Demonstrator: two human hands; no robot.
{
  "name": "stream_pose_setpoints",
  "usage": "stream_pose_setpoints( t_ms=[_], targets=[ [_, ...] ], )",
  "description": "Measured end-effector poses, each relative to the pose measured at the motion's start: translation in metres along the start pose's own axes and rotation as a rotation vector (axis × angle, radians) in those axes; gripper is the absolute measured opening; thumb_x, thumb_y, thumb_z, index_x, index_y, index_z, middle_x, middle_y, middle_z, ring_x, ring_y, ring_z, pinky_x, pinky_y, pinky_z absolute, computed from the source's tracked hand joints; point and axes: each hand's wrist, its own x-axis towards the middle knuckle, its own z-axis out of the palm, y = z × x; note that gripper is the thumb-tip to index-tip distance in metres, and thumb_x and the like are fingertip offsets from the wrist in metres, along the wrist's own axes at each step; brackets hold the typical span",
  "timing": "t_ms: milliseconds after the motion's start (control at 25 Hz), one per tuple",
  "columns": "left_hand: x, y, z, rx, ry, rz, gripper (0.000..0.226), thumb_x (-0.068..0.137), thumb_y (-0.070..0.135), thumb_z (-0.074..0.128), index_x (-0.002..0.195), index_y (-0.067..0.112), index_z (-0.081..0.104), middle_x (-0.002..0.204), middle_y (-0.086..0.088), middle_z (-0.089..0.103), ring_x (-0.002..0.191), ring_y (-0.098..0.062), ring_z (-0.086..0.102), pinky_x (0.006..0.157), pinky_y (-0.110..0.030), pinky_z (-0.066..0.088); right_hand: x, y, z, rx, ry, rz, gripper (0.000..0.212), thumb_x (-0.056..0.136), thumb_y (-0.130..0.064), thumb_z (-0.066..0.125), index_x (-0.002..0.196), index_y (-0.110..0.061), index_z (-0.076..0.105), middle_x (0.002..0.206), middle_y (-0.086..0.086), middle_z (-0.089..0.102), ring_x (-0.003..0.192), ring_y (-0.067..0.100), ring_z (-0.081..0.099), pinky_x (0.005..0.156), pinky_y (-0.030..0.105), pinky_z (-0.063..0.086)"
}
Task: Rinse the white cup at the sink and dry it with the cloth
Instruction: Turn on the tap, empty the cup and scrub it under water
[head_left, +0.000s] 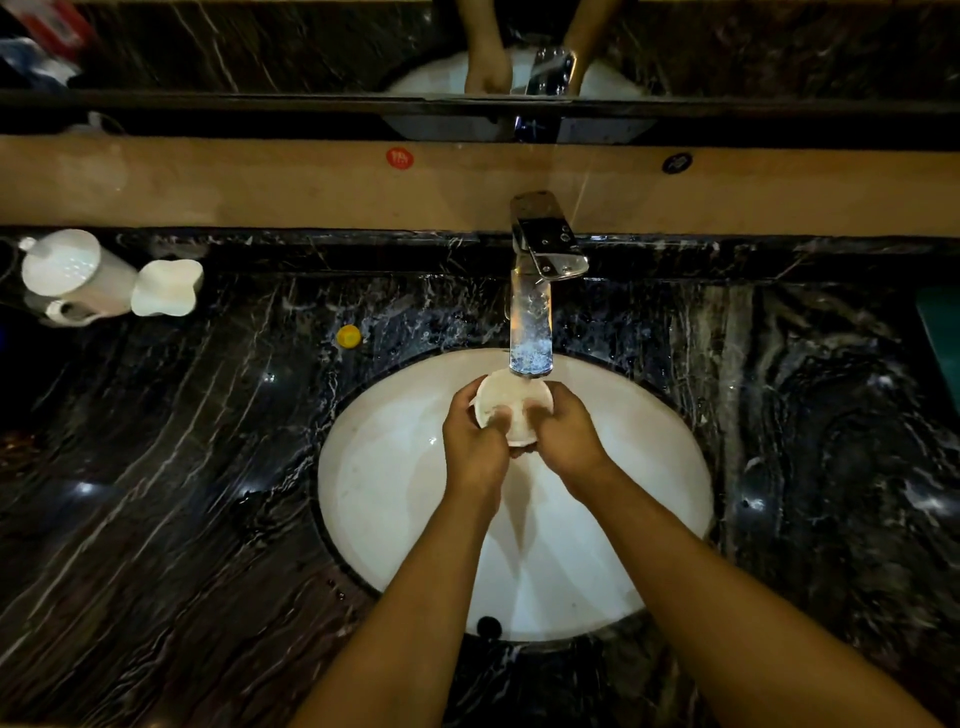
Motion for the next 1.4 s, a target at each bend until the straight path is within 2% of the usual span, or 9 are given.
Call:
stream_pose_setpoints(
  t_ms=[120, 240, 360, 560, 720, 960, 1120, 1280, 1400],
  targets=[
    [0.006, 0.002, 0.004, 0.093, 0.126, 0.100, 0.026, 0.098, 0.007, 0.055, 0.106, 0.028, 0.068, 0.103, 0.004, 0.073, 0.099, -0.023, 0.070, 0.070, -0.033, 0.063, -0.007, 0.006, 0.005, 0.150, -0.038, 0.004, 0.039, 0.087, 0.008, 0.059, 0.117, -0.017, 0.057, 0.106, 0.001, 0.068, 0.091, 0.017, 0.069, 0.057, 0.028, 0.060],
    [0.011, 0.007, 0.006, 0.078, 0.079, 0.044, 0.019, 0.102, 0.017, 0.055, 0.103, 0.028, 0.071, 0.100, 0.002, 0.076, 0.095, -0.021, 0.072, 0.062, -0.022, 0.058, -0.007, 0.007, 0.006, 0.144, 0.009, 0.001, 0.042, 0.081, 0.001, 0.075, 0.116, -0.017, 0.060, 0.101, 0.000, 0.071, 0.083, 0.014, 0.071, 0.053, 0.026, 0.059],
    [0.008, 0.008, 0.004, -0.001, -0.015, -0.037, 0.028, 0.104, 0.011, 0.046, 0.112, 0.023, 0.070, 0.109, -0.009, 0.075, 0.097, -0.027, 0.072, 0.058, -0.026, 0.057, 0.000, 0.004, 0.002, 0.071, 0.047, 0.019, 0.034, 0.080, -0.010, 0.080, 0.109, -0.015, 0.063, 0.096, 0.006, 0.073, 0.072, 0.022, 0.074, 0.052, 0.038, 0.061],
    [0.004, 0.004, -0.003, -0.129, -0.237, -0.093, 0.061, 0.080, -0.003, 0.049, 0.134, 0.023, 0.055, 0.125, -0.021, 0.065, 0.088, -0.034, 0.062, 0.047, -0.029, 0.045, 0.010, 0.002, 0.000, -0.063, 0.112, 0.041, 0.015, 0.094, -0.017, 0.053, 0.093, -0.018, 0.068, 0.084, 0.013, 0.076, 0.056, 0.035, 0.072, 0.045, 0.041, 0.059],
    [0.004, 0.002, -0.001, -0.087, -0.198, -0.091, 0.072, 0.067, -0.006, 0.051, 0.133, 0.021, 0.057, 0.122, -0.017, 0.068, 0.093, -0.031, 0.064, 0.047, -0.028, 0.048, 0.008, 0.006, 0.003, -0.043, 0.135, 0.044, 0.028, 0.100, -0.017, 0.041, 0.117, -0.008, 0.062, 0.101, 0.018, 0.071, 0.074, 0.037, 0.072, 0.048, 0.039, 0.058],
    [0.010, 0.008, -0.005, 0.373, 0.011, 0.103, 0.036, 0.092, 0.005, 0.050, 0.123, 0.018, 0.063, 0.112, -0.006, 0.071, 0.100, -0.027, 0.070, 0.075, -0.040, 0.063, 0.002, 0.000, -0.002, -0.156, 0.003, 0.020, 0.039, 0.088, -0.002, 0.047, 0.124, -0.006, 0.062, 0.110, 0.015, 0.071, 0.090, 0.036, 0.070, 0.066, 0.042, 0.061],
    [0.009, 0.015, -0.007, 0.482, 0.014, 0.150, 0.022, 0.099, 0.010, 0.052, 0.113, 0.022, 0.065, 0.094, -0.006, 0.073, 0.052, -0.023, 0.071, 0.036, -0.033, 0.054, 0.000, -0.003, -0.008, -0.455, 0.024, 0.012, 0.027, 0.087, -0.019, 0.057, 0.107, -0.007, 0.070, 0.095, 0.011, 0.075, 0.080, 0.029, 0.070, 0.068, 0.037, 0.058],
    [0.006, 0.020, -0.006, 0.492, -0.065, 0.166, 0.023, 0.105, 0.014, 0.046, 0.115, 0.021, 0.065, 0.087, -0.009, 0.073, 0.043, -0.022, 0.064, 0.033, -0.031, 0.049, -0.003, -0.001, -0.007, -0.541, 0.102, -0.018, 0.023, 0.090, -0.019, 0.052, 0.093, -0.004, 0.069, 0.066, 0.012, 0.073, 0.043, 0.021, 0.068, 0.047, 0.036, 0.061],
    [0.005, 0.025, -0.009, 0.481, -0.205, 0.094, 0.029, 0.105, 0.007, 0.040, 0.124, 0.017, 0.058, 0.091, -0.015, 0.072, 0.054, -0.033, 0.064, 0.040, -0.033, 0.049, 0.004, -0.003, -0.009, -0.734, 0.075, -0.076, 0.013, 0.094, -0.013, 0.055, 0.103, -0.006, 0.061, 0.079, 0.013, 0.073, 0.056, 0.025, 0.073, 0.052, 0.038, 0.063]
  ],
)
